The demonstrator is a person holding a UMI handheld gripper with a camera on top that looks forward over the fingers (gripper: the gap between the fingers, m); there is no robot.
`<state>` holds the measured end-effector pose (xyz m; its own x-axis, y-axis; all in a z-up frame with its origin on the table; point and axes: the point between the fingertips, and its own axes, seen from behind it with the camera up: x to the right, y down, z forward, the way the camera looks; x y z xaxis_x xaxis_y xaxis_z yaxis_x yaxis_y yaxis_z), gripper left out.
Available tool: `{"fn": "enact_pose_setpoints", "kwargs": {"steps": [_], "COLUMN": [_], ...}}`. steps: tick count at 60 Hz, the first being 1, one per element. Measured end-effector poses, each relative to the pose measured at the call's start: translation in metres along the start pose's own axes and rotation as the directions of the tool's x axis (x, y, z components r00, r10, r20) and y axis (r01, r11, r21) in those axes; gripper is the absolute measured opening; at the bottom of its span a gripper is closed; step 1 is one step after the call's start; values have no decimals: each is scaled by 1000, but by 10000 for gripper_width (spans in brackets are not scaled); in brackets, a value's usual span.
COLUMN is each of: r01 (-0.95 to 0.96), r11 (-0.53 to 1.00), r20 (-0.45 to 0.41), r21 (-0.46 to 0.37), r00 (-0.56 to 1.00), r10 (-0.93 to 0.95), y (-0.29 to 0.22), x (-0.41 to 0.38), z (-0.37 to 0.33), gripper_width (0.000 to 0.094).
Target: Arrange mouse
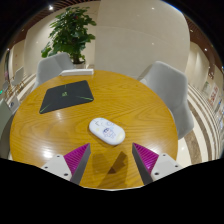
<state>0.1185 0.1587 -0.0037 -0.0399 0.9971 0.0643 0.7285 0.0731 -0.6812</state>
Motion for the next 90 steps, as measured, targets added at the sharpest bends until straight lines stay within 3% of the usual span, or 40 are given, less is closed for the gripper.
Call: {"fn": "enact_pose_setpoints", "kwargs": {"steps": [33, 38, 44, 52, 56, 64, 78, 90], "r01": [-43, -41, -45, -57, -66, -92, -110, -22], "r11": [999, 999, 998, 997, 996, 995, 987, 994], "r20": [58, 57, 45, 19, 6, 22, 159, 177], "r21": [-29, -35, -33, -53, -53, -27, 115, 111], "r00": [997, 997, 998, 998, 998, 995, 983, 984], "r10": [45, 43, 46, 58, 66, 93, 91, 2], "y": [-54, -53, -57, -59, -64, -104, -231, -236], "x": [5, 5, 7, 12, 18, 9, -97, -192], "z": [77, 77, 81, 82, 81, 77, 84, 144], "gripper_width": [866, 816, 479, 453, 391, 371, 370, 377]}}
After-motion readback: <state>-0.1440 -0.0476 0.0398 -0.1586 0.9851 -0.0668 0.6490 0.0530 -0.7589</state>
